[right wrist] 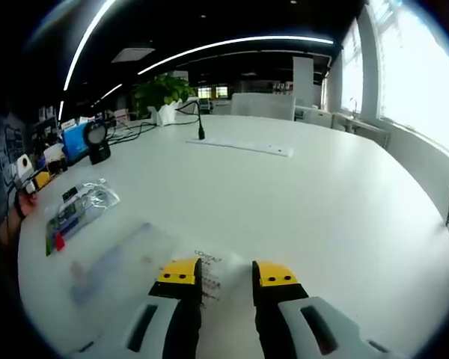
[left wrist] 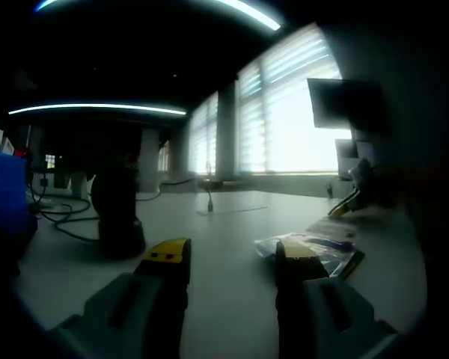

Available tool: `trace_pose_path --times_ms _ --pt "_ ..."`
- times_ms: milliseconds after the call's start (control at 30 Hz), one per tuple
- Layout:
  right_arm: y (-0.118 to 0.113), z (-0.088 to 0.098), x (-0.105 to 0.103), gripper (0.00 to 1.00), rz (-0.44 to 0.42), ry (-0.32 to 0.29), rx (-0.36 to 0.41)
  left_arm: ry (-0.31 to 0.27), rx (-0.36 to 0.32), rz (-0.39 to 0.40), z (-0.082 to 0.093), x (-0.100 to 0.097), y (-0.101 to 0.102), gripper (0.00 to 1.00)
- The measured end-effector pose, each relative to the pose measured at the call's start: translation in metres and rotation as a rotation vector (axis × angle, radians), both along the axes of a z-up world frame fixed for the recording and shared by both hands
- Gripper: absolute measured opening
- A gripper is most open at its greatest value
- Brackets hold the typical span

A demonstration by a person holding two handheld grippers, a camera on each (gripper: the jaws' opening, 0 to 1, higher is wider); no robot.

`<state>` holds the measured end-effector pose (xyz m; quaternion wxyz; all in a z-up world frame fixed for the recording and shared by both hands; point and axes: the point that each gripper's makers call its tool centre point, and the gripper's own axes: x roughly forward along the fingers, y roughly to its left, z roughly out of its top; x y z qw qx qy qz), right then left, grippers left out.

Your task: Clip sheet goods on table flip sheet goods clip sheet goods scan sheet goods put sheet goods back to table

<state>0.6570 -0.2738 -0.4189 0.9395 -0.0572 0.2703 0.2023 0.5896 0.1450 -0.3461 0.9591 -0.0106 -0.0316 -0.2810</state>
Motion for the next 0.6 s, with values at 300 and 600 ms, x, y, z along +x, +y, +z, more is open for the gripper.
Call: trace_pose_path --times_ms 300,600 --pt "-0.0014 -0.0011 0.0007 0.15 -0.015 0.013 -0.019 0.0 0.0 -0.001 -0.0001 0.0003 0.0001 0.38" --pt "-0.0039 -0.0003 -0.0003 0.06 -0.02 0.015 -0.015 -0.001 -0.002 -0.003 0.0002 0.0003 0.0002 0.38"
